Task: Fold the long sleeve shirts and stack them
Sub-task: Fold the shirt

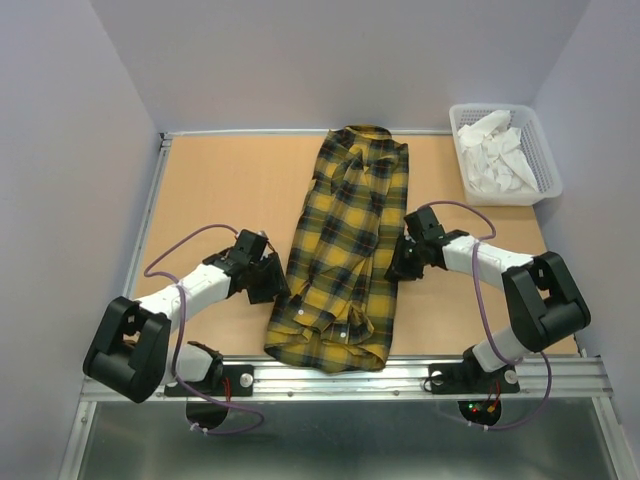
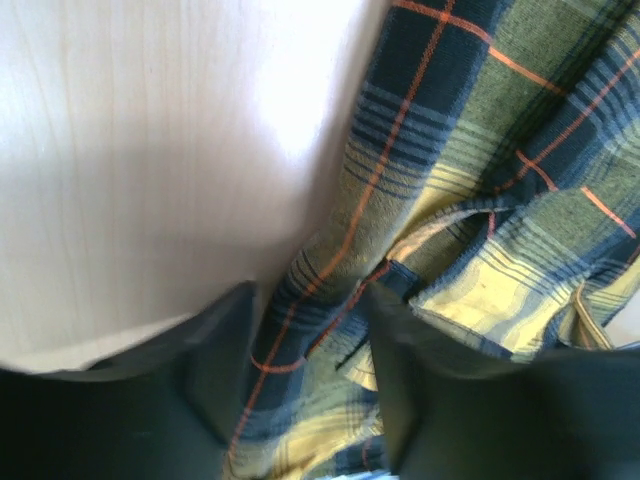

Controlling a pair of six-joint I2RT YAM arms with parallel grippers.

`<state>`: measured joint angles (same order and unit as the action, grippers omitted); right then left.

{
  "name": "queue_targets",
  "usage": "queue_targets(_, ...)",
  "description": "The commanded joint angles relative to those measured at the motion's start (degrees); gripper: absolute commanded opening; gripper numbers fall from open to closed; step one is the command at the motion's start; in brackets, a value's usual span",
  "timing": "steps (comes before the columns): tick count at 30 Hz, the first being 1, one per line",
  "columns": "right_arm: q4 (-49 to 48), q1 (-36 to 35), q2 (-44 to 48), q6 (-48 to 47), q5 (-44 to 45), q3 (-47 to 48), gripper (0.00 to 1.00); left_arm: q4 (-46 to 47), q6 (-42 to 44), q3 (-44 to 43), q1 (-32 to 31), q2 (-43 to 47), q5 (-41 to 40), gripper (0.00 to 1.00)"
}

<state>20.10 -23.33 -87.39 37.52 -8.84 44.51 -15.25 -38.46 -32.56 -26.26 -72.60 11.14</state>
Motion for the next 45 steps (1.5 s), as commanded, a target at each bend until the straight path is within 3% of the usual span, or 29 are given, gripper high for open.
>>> queue_targets(1, -1.2, -0.1, 2.0, -2.8, 1.6, 5.2, 0.28, -7.0, 1.1, -2.9, -0.2, 2.6, -5.5, 0.66)
queue_targets(5, -1.3, -0.1, 1.7, -5.7, -0.4, 12.5, 0.36, -7.0, 3.6, -8.7, -0.2, 6.1, -7.3, 0.77)
queue_targets(9, -2.6, -0.5, -3.0, -7.4, -6.3, 21.4, 0.45, 0.0, 5.1, -9.1, -0.2, 7.7, -3.9, 0.77)
queue_targets(15, -7.3, -2.6, -14.9, -7.2, -14.8, 36.1, 0.61, 11.9, 3.7, -6.7, -0.3, 5.5, 2.0, 0.56)
queue_targets(21, -12.0, -7.0, -28.1, -5.5, -21.6, 47.5, 0.67, 22.1, 4.6, -4.8, -0.3, 1.6, 2.6, 0.32)
queue_targets(26, -15.3, -9.5, -35.6, -3.4, -25.1, 51.4, 0.7, 24.9, 3.1, -2.5, -0.3, -2.6, 2.3, 0.26)
queue_targets(30, -18.9, -11.6, -39.9, -1.4, -28.1, 52.5, 0.7, 27.5, 1.3, 1.7, -0.3, -4.7, 1.4, 0.15)
queue_targets(45, -25.5, -12.2, -46.9, 0.9, -28.2, 51.9, 0.7, 28.6, -8.6, 14.9, -0.3, -6.1, 3.9, 0.09)
